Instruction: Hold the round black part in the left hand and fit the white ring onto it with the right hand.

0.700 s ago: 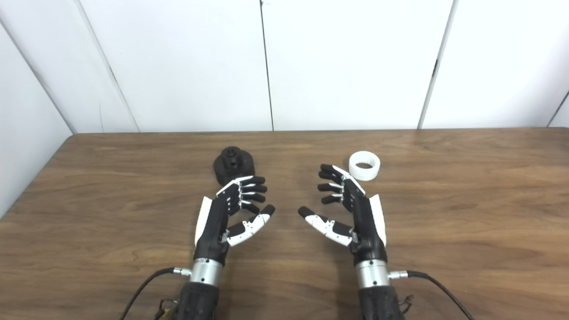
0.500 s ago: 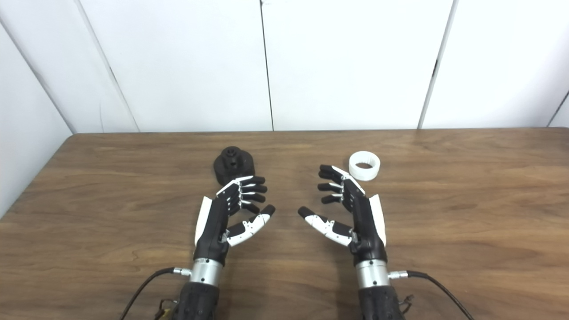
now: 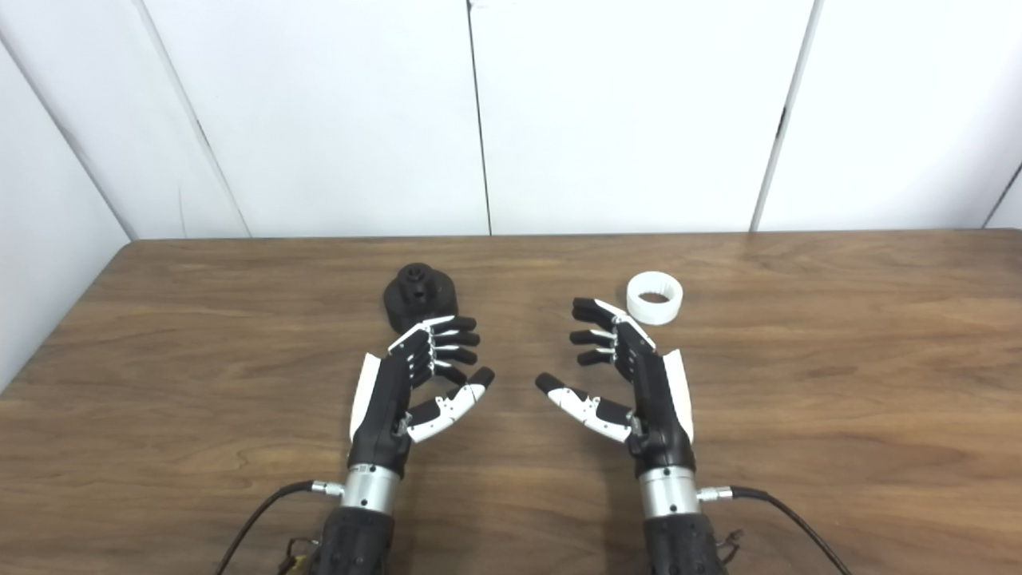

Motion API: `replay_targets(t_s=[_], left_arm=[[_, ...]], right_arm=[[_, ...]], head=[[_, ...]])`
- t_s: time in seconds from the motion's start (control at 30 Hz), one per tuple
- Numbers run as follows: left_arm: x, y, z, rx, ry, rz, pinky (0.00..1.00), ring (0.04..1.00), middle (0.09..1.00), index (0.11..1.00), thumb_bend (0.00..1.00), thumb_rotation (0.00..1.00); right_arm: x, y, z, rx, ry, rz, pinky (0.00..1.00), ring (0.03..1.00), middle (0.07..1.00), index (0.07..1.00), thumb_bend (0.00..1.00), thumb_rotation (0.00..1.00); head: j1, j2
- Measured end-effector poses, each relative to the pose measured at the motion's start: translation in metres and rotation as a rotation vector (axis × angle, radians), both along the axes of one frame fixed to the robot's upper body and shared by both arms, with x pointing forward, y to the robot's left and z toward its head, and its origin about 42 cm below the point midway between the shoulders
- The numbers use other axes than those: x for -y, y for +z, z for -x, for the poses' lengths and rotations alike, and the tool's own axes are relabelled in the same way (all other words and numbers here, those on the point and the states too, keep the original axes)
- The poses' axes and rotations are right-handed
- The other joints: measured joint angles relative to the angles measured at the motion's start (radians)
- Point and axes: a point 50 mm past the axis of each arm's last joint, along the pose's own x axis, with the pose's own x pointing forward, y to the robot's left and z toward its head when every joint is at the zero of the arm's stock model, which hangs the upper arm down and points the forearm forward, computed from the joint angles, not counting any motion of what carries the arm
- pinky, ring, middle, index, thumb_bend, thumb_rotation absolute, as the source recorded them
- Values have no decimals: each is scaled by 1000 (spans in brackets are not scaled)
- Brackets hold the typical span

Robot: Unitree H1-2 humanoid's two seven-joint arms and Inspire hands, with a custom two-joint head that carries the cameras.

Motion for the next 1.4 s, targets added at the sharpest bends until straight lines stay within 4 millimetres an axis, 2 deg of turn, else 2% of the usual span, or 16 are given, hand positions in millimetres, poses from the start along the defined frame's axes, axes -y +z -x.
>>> replay_targets(t_s=[0.07,0.23,0.43,0.6,0.77,0.93,1.17,1.4], left_arm=[[0,0,0,1,0,-6,504,604,668,669,548,98],[2,0,0,3,-3,-14,498,607,665,659,559,62],[6,0,0,1,-5,-7,488,599,667,659,562,46],[6,0,0,1,-3,-9,506,605,666,663,567,87],[5,0,0,2,1,-11,499,595,659,661,571,88],[4,-1,0,2,9,-24,478,602,671,664,577,140],[-17,10,-2,29,138,-223,523,619,676,668,592,168],[-40,26,-3,38,219,-302,541,657,712,693,637,253]], right_arm=[[0,0,0,0,0,0,564,684,767,751,675,98],[3,-1,0,-4,7,-11,558,677,766,752,677,80],[4,-1,0,-4,10,-19,536,670,763,750,686,88],[4,-1,-1,0,16,-32,553,677,761,747,691,89],[4,-1,-1,6,17,-33,537,670,757,746,692,85],[4,-1,-2,6,18,-33,537,669,761,746,695,104],[4,-1,-2,7,20,-33,533,666,759,745,693,92],[4,-1,-3,10,21,-33,544,668,759,747,693,105]], head=[[44,-6],[90,-6],[92,-9],[100,-12],[106,-15],[107,-17],[109,-17],[109,-18]])
